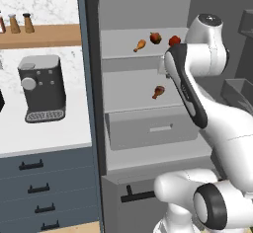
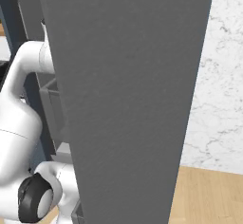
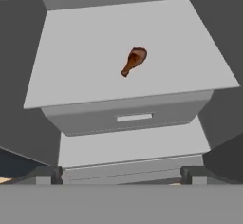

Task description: Place one bell pepper and one chicken drumstick in each tupperware on the nearby counter, to pack two identical lunches.

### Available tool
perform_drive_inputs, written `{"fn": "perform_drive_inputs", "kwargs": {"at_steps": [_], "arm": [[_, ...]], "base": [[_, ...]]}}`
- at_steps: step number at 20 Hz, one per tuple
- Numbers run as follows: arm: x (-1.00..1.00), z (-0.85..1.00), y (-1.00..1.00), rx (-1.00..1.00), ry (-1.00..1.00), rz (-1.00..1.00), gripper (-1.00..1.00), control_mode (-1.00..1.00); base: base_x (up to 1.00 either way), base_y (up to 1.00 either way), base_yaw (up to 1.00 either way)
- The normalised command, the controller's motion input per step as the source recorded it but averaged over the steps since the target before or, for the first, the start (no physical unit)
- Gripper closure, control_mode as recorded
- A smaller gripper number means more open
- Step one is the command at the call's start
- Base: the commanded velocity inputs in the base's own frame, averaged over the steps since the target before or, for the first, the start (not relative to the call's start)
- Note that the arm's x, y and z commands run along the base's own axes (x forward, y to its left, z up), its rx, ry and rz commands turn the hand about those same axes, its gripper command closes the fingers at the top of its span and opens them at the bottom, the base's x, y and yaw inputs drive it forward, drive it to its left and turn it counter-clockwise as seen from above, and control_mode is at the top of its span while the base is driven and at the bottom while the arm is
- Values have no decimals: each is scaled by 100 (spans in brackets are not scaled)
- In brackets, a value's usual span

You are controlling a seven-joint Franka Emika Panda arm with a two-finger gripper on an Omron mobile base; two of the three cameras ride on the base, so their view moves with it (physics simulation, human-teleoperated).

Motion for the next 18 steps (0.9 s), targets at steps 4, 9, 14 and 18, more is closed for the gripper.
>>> {"fn": "perform_drive_inputs", "kwargs": {"at_steps": [4, 9, 14, 18], "arm": [[3, 13, 0, 0, -2, 0, -100, -100], [2, 0, 0, -6, -26, 0, -100, -100], [0, 18, -1, -4, -19, 0, -100, -100], [0, 55, -1, 0, 0, 0, -100, -100]], "base": [[0, 0, 0], [0, 0, 0], [0, 0, 0], [0, 0, 0]]}}
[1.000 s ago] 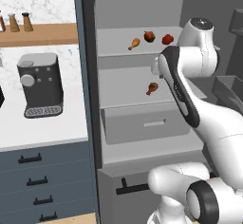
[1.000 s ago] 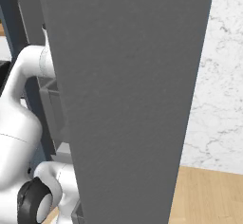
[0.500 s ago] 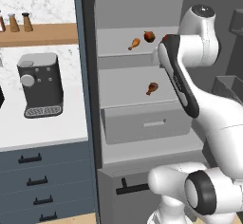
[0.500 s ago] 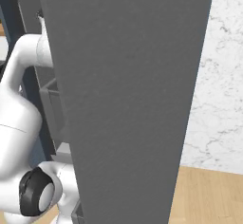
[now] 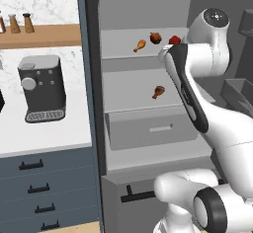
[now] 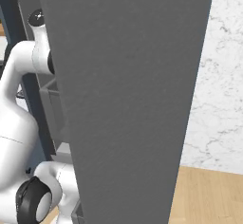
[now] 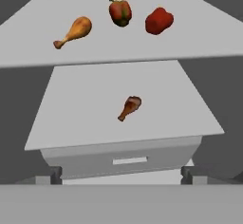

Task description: Place one bell pepper and one chicken drumstick in each tupperware on the nearby counter, to pack two identical lunches.

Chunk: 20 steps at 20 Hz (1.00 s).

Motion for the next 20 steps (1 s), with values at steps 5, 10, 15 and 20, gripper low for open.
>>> {"fn": "perform_drive_inputs", "kwargs": {"at_steps": [5, 10, 15, 20], "arm": [[4, 44, 0, 0, 0, 0, -100, -100], [13, -4, -1, 1, -5, 0, -100, -100], [42, -24, -4, 4, -15, 0, -100, -100], [48, -3, -1, 5, -2, 0, -100, -100]], "base": [[0, 0, 0], [0, 0, 0], [0, 0, 0], [0, 0, 0]]}}
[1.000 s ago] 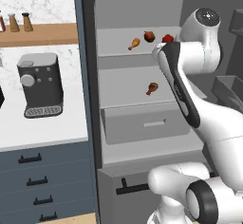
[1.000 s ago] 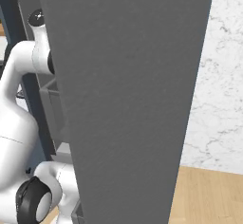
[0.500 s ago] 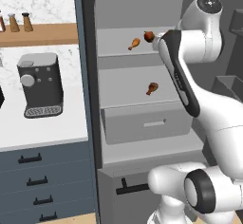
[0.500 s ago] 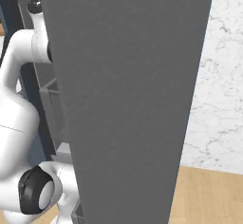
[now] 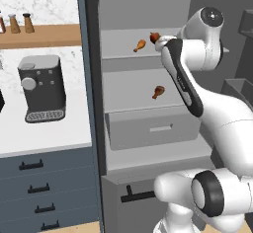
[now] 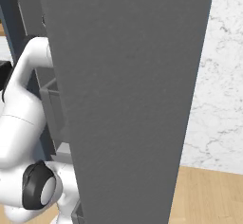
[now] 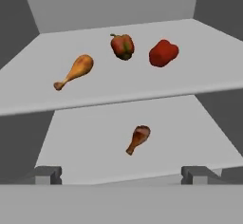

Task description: Place one bell pepper and one chicken drumstick in each tupperware on the nearby counter, to pack two identical lunches.

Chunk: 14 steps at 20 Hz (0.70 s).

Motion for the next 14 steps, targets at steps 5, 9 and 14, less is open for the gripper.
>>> {"fn": "perform_drive_inputs", "kwargs": {"at_steps": [5, 9, 14], "arm": [[43, 0, -9, 1, 5, 0, -100, -100], [45, -4, -6, -1, 1, 0, -100, -100], [50, -12, -1, -2, 0, 0, -100, -100]], "base": [[0, 0, 0], [0, 0, 0], [0, 0, 0]]}}
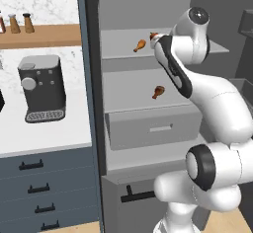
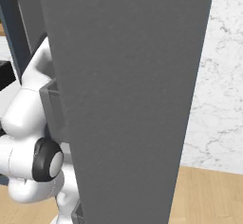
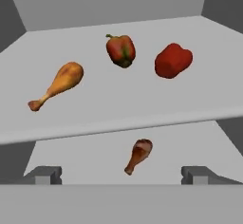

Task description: Place one bell pepper and one chicken drumstick in each tupperware on the nearby counter, to pack two identical lunches.

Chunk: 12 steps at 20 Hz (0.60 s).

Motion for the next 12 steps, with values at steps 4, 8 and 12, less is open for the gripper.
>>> {"fn": "perform_drive_inputs", "kwargs": {"at_steps": [4, 8, 12], "arm": [[47, -18, 0, -3, 0, 0, -100, -100], [42, -11, -6, -3, 0, 0, -100, -100], [40, -9, -20, -4, 0, 0, -100, -100]], "base": [[0, 0, 0], [0, 0, 0], [0, 0, 0]]}}
